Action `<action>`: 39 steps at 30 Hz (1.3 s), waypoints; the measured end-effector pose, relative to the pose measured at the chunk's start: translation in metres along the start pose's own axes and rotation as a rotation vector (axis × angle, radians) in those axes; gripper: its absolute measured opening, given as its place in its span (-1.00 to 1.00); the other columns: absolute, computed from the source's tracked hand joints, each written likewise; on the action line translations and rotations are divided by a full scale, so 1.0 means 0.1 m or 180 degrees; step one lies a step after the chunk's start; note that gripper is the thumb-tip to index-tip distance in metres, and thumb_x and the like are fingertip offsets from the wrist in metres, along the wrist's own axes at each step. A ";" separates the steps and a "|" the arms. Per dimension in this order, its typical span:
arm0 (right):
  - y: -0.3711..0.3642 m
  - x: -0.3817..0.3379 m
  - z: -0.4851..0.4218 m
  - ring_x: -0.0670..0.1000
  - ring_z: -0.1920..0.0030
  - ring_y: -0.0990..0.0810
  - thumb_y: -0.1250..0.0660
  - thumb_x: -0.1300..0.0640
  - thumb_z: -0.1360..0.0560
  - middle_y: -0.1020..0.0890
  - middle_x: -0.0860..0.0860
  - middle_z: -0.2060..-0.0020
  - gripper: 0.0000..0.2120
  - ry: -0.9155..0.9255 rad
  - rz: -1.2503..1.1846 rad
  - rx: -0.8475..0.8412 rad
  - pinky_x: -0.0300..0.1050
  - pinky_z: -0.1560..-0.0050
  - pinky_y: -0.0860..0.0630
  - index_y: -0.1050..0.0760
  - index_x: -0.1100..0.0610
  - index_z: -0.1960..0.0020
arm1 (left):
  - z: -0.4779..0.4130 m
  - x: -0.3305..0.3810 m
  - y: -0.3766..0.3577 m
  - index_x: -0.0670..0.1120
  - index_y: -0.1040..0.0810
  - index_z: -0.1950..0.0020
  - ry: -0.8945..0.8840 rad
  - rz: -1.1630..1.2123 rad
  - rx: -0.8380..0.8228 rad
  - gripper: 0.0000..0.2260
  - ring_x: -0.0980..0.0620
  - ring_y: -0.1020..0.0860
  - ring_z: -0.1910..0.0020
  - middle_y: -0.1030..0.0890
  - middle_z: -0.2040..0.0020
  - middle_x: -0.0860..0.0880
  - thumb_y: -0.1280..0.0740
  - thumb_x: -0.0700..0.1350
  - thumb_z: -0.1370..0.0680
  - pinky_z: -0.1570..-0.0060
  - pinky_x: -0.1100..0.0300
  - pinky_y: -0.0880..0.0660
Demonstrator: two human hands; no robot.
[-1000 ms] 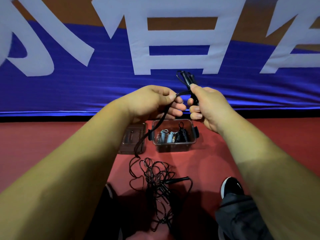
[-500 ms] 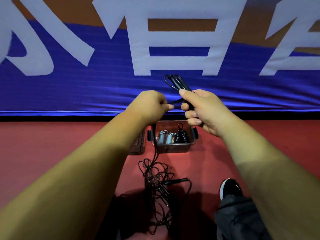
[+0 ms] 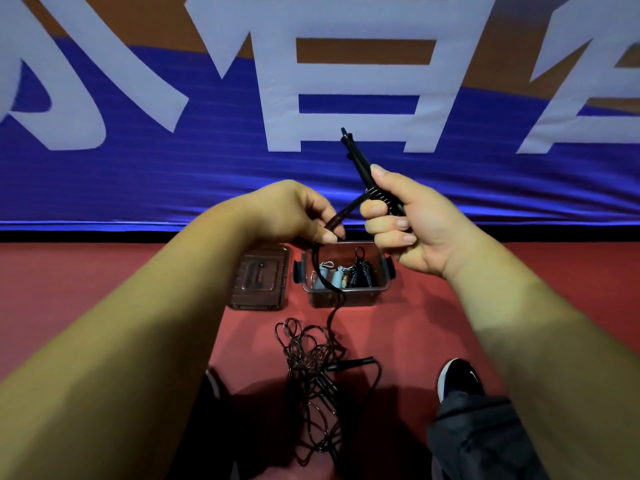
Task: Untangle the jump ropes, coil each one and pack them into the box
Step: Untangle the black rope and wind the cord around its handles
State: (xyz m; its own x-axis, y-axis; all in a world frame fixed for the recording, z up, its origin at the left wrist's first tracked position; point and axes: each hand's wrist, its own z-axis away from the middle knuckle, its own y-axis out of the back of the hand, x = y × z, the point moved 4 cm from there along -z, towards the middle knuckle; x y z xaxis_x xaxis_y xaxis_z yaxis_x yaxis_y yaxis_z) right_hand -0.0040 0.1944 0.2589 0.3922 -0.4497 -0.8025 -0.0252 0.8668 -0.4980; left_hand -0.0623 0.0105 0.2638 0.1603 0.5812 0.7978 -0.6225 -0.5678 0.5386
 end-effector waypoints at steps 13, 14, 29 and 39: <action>-0.14 0.23 0.31 -0.16 0.48 -0.08 -0.31 -0.05 -0.64 -0.38 -0.03 0.35 -0.67 -0.1735 0.1579 -0.1635 -0.34 0.61 -0.04 -0.67 0.09 0.18 | 0.05 0.05 0.05 -0.09 -0.76 0.02 -0.0571 0.0473 0.0093 -0.84 -0.21 -0.67 0.03 -0.68 -0.04 -0.32 -0.50 -0.33 -0.51 -0.14 -0.06 -0.59; -0.14 0.25 0.31 -0.16 0.47 -0.09 -0.33 -0.04 -0.64 -0.38 0.00 0.34 -0.72 -0.1825 0.1676 -0.1584 -0.32 0.61 -0.02 -0.64 0.14 0.10 | 0.05 0.07 0.04 -0.06 -0.77 0.04 -0.0573 0.0438 0.0051 -0.83 -0.24 -0.69 -0.05 -0.69 -0.06 -0.28 -0.52 -0.33 -0.49 -0.22 -0.09 -0.61; 0.24 0.31 -0.20 0.13 0.34 -0.43 -0.40 -0.10 -0.64 -0.55 0.22 0.23 -0.57 -0.0832 0.3547 0.0400 -0.10 0.44 -0.39 -0.53 0.31 -0.07 | 0.02 0.34 -0.02 0.10 -0.67 -0.21 -0.0804 -0.1877 0.0408 -0.67 0.19 -0.50 0.03 -0.52 0.02 0.23 -0.50 -0.23 -0.52 0.09 0.38 -0.36; 0.19 0.10 -0.22 -0.06 0.60 -0.50 -0.41 -0.05 -0.63 -0.72 0.01 0.29 -0.80 0.0377 0.4100 0.1094 -0.16 0.42 -0.46 -0.55 0.08 0.00 | 0.01 0.12 -0.23 -0.16 -0.60 0.10 0.0416 -0.0925 -0.0265 -0.80 0.17 -0.60 0.47 -0.66 0.27 -0.03 -0.61 -0.21 -0.46 0.45 0.38 -0.48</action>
State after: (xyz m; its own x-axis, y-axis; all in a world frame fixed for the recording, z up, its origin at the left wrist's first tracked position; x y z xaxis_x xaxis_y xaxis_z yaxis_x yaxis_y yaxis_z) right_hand -0.0211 0.2011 0.2339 0.1821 0.7229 -0.6665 -0.0763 0.6862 0.7234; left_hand -0.0451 0.0301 0.2609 0.2441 0.7849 0.5695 -0.6265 -0.3206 0.7104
